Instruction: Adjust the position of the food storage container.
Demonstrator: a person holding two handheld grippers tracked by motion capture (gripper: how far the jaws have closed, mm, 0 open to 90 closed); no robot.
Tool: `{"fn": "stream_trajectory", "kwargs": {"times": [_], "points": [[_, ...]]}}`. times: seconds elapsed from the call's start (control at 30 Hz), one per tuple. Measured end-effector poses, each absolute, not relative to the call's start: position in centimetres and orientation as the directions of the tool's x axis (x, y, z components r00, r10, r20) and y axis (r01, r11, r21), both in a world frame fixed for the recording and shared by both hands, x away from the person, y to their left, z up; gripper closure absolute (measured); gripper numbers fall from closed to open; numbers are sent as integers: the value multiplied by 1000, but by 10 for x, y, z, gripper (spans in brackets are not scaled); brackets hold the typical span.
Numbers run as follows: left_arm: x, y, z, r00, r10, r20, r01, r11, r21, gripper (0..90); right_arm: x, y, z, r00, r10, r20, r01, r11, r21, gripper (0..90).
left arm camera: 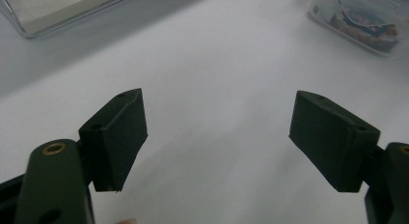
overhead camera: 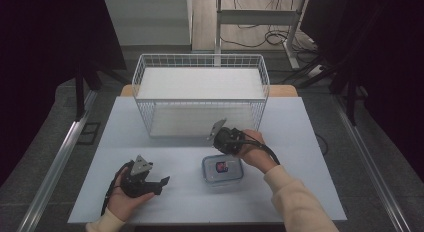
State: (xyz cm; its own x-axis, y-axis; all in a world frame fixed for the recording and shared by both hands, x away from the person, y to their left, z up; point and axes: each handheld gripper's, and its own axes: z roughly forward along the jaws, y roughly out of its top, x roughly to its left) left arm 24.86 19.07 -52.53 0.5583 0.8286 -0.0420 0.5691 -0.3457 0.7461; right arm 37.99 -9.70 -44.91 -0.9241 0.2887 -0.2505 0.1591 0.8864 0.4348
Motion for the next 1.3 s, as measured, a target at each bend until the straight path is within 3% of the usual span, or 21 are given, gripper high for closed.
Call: {"fn": "stream_trajectory", "kwargs": {"times": [0.2, 0.47, 0.7, 1.3], "points": [[249, 190, -525, 559, 828, -40, 568, -347, 746, 205, 365, -141, -437, -837, 495, -232, 320, 788, 526, 895], [248, 190, -523, 551, 833, -54, 572, -330, 751, 205, 339, -194, -449, -783, 596, -178, 409, 709, 574, 895], [247, 191, -520, 555, 829, -58, 563, -324, 760, 205, 326, -213, -476, -786, 608, -110, 464, 699, 544, 895], [246, 190, -520, 555, 830, -58, 555, -318, 769, 207, 315, -190, -494, -836, 542, -86, 434, 748, 502, 895]]}}
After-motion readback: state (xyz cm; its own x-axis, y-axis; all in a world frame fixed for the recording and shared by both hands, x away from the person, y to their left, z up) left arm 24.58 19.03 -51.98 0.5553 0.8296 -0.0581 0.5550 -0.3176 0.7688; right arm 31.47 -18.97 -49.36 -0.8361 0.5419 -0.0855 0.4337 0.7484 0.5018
